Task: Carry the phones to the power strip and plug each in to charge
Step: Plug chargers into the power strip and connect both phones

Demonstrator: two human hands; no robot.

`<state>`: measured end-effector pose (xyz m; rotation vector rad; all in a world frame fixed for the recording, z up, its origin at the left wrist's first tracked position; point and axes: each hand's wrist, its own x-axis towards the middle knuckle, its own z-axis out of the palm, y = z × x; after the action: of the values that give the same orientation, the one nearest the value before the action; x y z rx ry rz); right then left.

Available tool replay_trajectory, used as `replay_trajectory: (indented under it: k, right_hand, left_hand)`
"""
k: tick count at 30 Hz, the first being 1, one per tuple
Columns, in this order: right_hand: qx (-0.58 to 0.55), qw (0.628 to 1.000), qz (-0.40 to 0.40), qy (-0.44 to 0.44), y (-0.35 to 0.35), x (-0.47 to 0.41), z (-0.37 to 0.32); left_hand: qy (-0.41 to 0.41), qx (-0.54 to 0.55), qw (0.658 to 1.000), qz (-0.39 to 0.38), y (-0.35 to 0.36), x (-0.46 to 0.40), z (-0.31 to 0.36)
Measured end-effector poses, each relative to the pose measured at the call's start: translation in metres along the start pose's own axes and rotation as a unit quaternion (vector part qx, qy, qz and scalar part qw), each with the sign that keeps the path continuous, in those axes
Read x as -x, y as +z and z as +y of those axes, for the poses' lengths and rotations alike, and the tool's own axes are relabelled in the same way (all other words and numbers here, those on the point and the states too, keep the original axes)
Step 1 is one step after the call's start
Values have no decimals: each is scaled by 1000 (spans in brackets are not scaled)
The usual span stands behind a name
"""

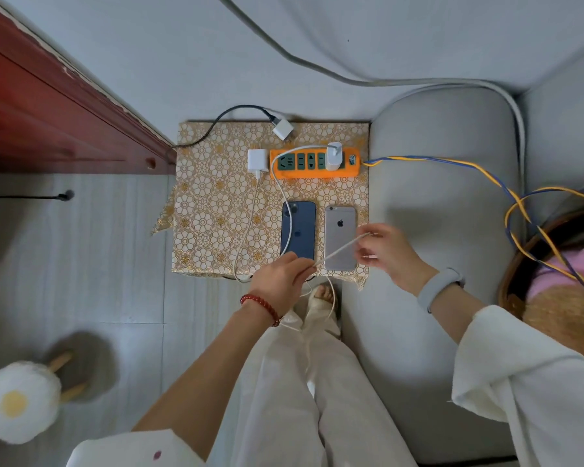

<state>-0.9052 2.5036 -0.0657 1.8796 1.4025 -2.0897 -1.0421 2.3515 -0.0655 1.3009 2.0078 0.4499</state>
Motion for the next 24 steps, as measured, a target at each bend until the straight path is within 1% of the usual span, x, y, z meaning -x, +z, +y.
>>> replay_trajectory:
  k: [1,2,3,4,5,7,9,11,15,17,19,22,24]
  right_hand:
    - [-160,986,-13,50,1,-1,-2]
    - [-268,961,-1,73,2,-3,-2]
    - [-330,940,22,80,3,-8,-2]
    - [-343,935,49,75,4,-12,-2]
    - [-314,945,72,63,6,-16,-1]
    - [-197,974,103,30,12,-25,6]
    - [-88,990,111,13,18,-35,17]
    - [-6,993,120,0,22,-46,27]
    - [125,979,162,-25,24,-61,45]
    - [138,979,146,-22,27,-65,52]
    - [121,984,132,-15,30,-68,57]
    - [92,987,130,-5,31,-72,62]
    - [79,989,122,-3,31,-74,63]
  left_hand:
    - [-9,-11,1000,-8,1,0,-2]
    - [-19,-25,999,-19,3,-1,-5]
    - [-29,-43,998,-37,5,-1,-8]
    - [-37,-60,996,-61,8,-2,-9]
    - [-45,-73,993,-87,11,-3,-11]
    - [-67,-74,986,-134,19,-9,-13]
    - [-111,-22,980,-161,26,-18,-14]
    - [-155,33,976,-152,34,-30,-15]
    - [-198,110,968,-107,49,-61,-10]
    - [-221,171,956,-90,57,-78,-4]
    - [-248,215,941,-78,63,-91,3]
    - [-275,240,926,-92,77,-105,10]
    - [-311,237,916,-94,84,-111,14]
